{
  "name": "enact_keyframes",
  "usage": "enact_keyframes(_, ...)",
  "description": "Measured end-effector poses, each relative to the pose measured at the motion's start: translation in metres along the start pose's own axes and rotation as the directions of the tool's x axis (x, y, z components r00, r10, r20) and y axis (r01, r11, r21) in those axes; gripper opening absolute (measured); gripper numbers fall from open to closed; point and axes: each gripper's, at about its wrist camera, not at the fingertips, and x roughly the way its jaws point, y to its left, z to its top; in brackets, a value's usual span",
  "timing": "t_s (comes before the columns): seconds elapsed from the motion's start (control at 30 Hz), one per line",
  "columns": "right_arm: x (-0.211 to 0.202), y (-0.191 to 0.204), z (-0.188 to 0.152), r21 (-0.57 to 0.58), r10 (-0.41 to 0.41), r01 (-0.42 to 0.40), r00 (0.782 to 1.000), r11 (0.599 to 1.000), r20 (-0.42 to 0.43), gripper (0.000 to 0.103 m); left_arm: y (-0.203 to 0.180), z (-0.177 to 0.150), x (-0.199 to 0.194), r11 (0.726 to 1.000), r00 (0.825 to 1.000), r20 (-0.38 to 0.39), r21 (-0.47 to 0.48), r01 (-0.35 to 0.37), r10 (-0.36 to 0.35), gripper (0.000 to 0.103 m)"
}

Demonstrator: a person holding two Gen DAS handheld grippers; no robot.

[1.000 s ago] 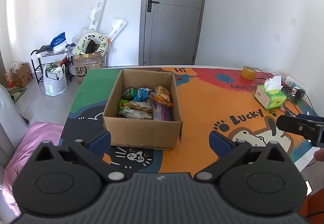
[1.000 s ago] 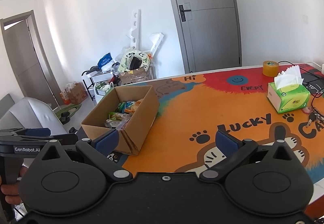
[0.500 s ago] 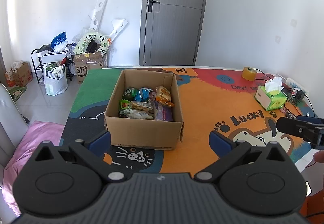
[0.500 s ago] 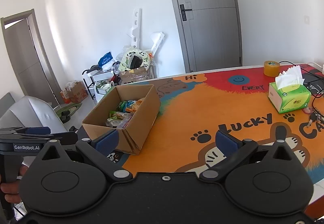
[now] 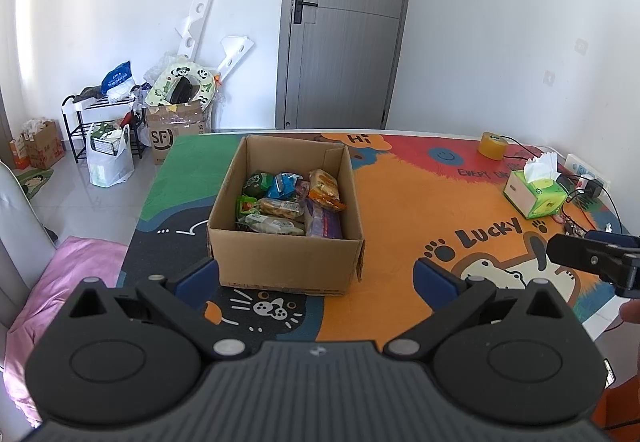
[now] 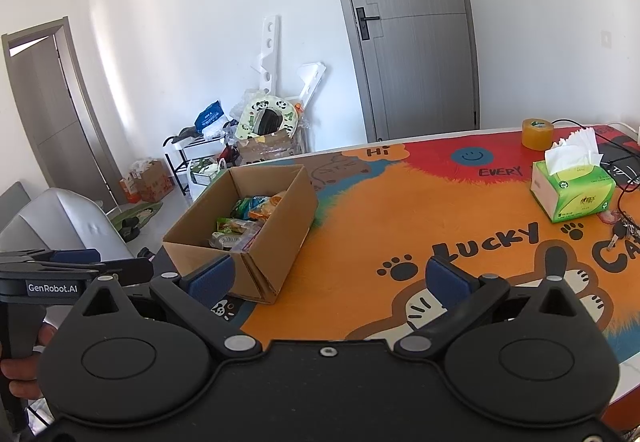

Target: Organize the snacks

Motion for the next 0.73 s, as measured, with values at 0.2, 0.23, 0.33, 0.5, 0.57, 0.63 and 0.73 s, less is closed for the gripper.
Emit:
enact_keyframes(0.2, 0.0002, 0.0002, -0.0016, 0.002, -0.005, 0.005, 1.000, 1.000, -0.003, 0.103, 0.0010, -0.0008, 0.0004, 1.000, 1.000, -0.003, -0.005, 0.005, -0.005, 0.102)
enact_keyframes(0.23, 0.0002, 0.0003, -0.0020, 0.002, -0.003, 0.003, 1.000, 1.000, -0.003, 0.103, 0.0010, -0.0007, 0.0004, 1.000, 1.000, -0.003, -0.006, 0.006, -0.006, 0.102)
enact_keyframes(0.33, 0.0016, 0.0001, -0.0017, 0.003, -0.003, 0.003, 1.000, 1.000, -0.007, 0.103, 0.0006, -0.0016, 0.0007, 1.000, 1.000, -0.004, -0.003, 0.009, -0.009, 0.102)
enact_keyframes(0.5, 0.0026, 0.0009, -0.0023, 0.002, 0.000, 0.000, 1.000, 1.000, -0.011, 0.103, 0.0004, -0.0032, 0.0014, 1.000, 1.000, 0.000, 0.000, 0.010, -0.010, 0.103)
enact_keyframes(0.57, 0.0027, 0.0010, -0.0025, 0.001, 0.000, 0.000, 1.000, 1.000, -0.011, 0.103, 0.0001, -0.0038, 0.0028, 1.000, 1.000, -0.005, -0.002, 0.012, -0.012, 0.102)
enact_keyframes(0.63, 0.0027, 0.0011, -0.0028, -0.001, 0.002, -0.002, 1.000, 1.000, -0.010, 0.103, -0.0005, -0.0039, 0.0033, 1.000, 1.000, -0.006, 0.001, 0.012, -0.012, 0.102)
enact_keyframes(0.73, 0.0043, 0.0006, -0.0026, -0.001, 0.000, 0.000, 1.000, 1.000, -0.011, 0.103, -0.0006, -0.0039, 0.0037, 1.000, 1.000, -0.005, -0.003, 0.013, -0.013, 0.102)
